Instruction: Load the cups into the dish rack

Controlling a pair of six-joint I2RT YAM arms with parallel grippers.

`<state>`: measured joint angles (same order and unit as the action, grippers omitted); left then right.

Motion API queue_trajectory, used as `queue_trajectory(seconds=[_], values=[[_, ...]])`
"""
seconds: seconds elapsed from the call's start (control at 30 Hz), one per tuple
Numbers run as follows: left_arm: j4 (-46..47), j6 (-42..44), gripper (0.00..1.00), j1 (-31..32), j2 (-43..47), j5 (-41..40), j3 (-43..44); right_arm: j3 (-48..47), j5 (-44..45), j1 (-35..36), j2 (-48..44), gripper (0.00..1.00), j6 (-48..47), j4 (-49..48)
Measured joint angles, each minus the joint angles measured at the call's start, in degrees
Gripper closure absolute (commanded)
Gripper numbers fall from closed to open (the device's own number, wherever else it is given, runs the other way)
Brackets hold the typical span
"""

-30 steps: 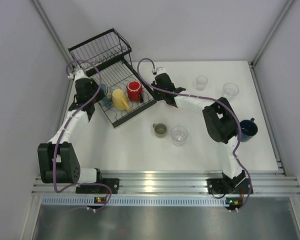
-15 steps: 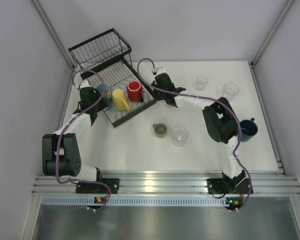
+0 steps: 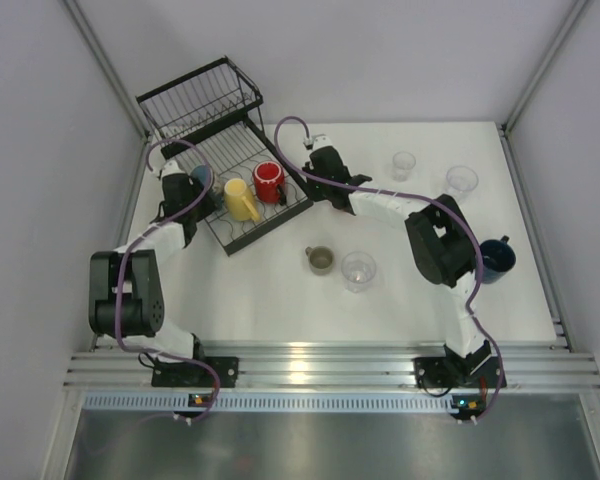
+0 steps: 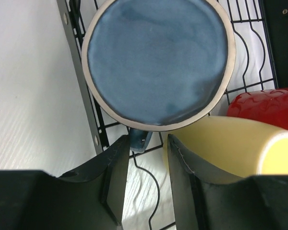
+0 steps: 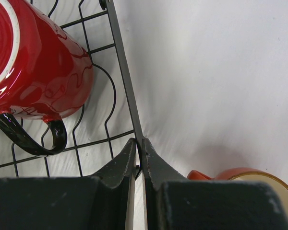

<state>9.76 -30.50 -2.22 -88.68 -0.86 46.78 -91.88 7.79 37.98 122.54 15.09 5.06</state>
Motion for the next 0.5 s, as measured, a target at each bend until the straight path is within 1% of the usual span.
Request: queue_trajectory(seconds=[0.37, 0.5], values=[[0.0, 0.2, 0.57, 0.1, -4.4, 0.4, 3.7, 0.0, -0.2, 0.0, 0.0, 1.0, 0.0, 0.0], [-3.0, -0.3, 0.57, 0.0, -5.1, -1.0, 5.7, 0.0, -0.2, 0.0, 0.0, 1.0, 0.0, 0.0]])
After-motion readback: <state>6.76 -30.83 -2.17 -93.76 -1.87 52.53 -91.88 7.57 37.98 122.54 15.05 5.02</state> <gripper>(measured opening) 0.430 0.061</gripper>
